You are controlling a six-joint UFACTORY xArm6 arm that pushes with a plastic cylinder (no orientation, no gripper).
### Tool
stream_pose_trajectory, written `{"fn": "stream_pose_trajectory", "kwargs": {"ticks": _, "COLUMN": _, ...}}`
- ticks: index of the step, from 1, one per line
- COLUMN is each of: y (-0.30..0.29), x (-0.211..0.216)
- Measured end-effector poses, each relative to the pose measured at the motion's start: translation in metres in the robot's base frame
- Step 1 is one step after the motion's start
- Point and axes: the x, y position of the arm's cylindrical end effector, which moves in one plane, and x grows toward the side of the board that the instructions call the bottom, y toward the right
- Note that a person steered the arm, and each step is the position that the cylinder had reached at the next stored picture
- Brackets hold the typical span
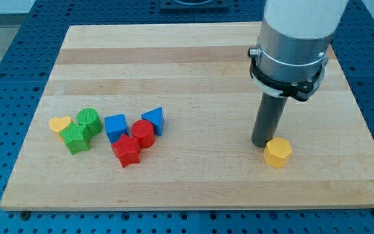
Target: Push the yellow hexagon to the bottom right
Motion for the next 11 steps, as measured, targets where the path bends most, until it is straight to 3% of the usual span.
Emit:
{"fn": "stream_pose_trajectory", "kwargs": {"ticks": 2, "y": -0.023, "x": 0.014}}
{"fn": "stream_pose_trajectory", "kwargs": {"ticks": 7, "y": 0.053, "x": 0.027}}
{"fn": "stream_pose_trajectory", "kwargs": {"ticks": 11, "y": 0.051, "x": 0.014}}
